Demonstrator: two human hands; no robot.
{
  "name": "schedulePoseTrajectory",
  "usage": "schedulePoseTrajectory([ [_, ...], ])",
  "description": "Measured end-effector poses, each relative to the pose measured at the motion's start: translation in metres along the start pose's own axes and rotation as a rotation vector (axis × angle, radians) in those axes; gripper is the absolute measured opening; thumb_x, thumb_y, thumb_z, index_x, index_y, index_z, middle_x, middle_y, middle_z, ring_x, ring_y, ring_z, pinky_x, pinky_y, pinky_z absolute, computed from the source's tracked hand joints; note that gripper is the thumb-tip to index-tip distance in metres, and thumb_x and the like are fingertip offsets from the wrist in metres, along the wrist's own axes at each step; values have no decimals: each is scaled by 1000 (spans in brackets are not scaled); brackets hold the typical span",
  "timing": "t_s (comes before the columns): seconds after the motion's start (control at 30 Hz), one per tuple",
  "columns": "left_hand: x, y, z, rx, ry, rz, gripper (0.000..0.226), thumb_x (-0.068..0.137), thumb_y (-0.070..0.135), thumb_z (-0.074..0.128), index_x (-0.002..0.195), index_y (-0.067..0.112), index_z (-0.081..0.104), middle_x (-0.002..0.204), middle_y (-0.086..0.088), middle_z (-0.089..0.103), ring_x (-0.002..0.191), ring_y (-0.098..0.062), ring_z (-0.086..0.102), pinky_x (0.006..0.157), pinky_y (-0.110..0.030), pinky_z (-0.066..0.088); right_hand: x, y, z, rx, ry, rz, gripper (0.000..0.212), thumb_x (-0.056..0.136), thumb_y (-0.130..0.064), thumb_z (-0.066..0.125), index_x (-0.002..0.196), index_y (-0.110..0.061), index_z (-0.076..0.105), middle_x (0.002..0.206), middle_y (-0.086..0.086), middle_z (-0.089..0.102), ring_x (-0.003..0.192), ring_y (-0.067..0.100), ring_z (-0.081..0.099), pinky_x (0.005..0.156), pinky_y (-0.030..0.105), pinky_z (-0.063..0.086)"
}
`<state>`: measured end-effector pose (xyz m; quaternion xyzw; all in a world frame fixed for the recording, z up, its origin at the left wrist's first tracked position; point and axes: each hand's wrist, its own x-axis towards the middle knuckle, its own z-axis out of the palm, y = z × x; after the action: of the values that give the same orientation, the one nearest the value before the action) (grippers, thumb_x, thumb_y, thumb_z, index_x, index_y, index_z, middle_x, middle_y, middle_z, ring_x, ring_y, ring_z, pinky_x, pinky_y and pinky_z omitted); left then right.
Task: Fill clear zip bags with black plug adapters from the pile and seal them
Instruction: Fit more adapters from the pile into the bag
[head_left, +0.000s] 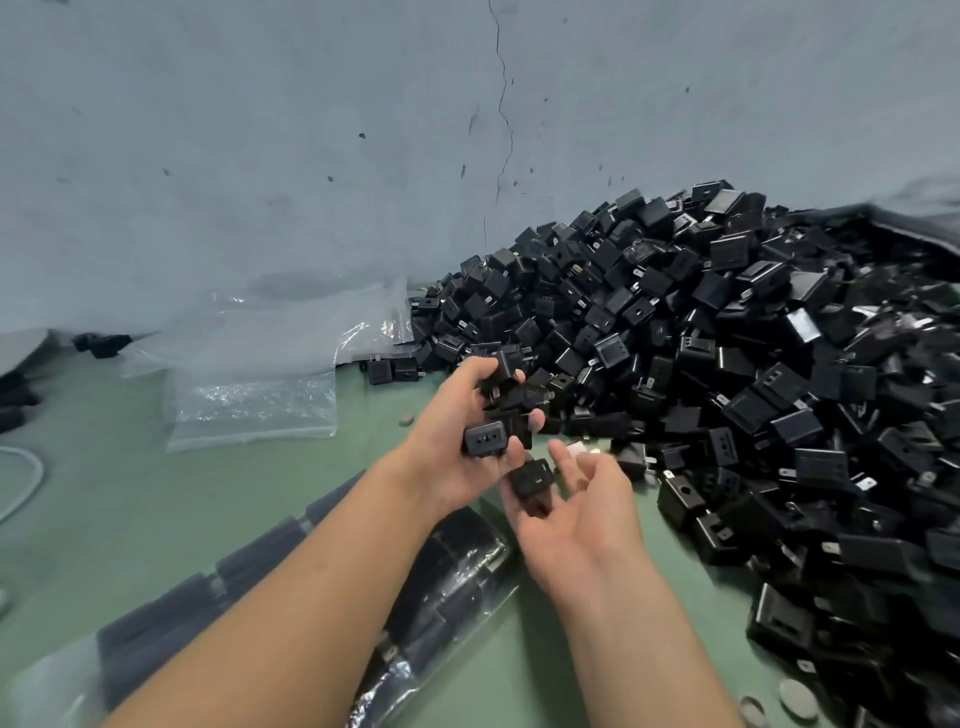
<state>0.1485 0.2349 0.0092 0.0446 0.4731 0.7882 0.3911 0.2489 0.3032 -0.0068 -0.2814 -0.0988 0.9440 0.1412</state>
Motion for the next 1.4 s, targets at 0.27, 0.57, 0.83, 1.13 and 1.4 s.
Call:
schedulePoseTrajectory([
  [0.27, -16, -2, 18, 106, 45, 145, 35, 92, 48, 51, 99, 17, 65, 91, -6, 70, 64, -17, 64, 45, -24, 44, -2, 5, 6, 159, -63, -2, 13, 96, -23, 48, 101, -12, 54, 93, 13, 57, 68, 22, 57, 90, 34, 51],
  [0.57, -30, -41, 27, 683, 276, 820, 28, 93, 52, 43, 93, 29, 60, 96, 11, 74, 86, -11, 70, 67, -39, 56, 1, 14, 9, 13, -182, -85, 24, 91, -41, 51, 88, -22, 66, 94, 2, 62, 91, 19, 58, 83, 32, 47],
  [0.83, -61, -49, 36, 916, 259, 902, 25, 96, 55, 37, 91, 34, 50, 84, 8, 68, 78, -9, 65, 68, -34, 51, -4, 10, 8, -85, -198, -205, 34, 95, -43, 48, 81, -17, 66, 71, 0, 67, 55, 13, 65, 48, 15, 50],
  [1.13, -189, 0, -39, 831, 577, 965, 21, 94, 54, 54, 94, 36, 63, 82, 4, 68, 69, -11, 64, 59, -28, 55, -25, 49, 16, 94, -332, 153, 45, 86, -40, 68, 113, -5, 64, 103, 11, 67, 81, 23, 70, 70, 34, 61],
  [1.4, -285, -17, -186, 1288, 1158, 299, 22, 85, 22, 69, 96, 33, 54, 88, 7, 65, 83, -20, 62, 70, -33, 41, -33, 85, 22, -12, -363, 251, 42, 84, -39, 73, 109, -9, 58, 102, 9, 65, 83, 20, 67, 63, 31, 57],
])
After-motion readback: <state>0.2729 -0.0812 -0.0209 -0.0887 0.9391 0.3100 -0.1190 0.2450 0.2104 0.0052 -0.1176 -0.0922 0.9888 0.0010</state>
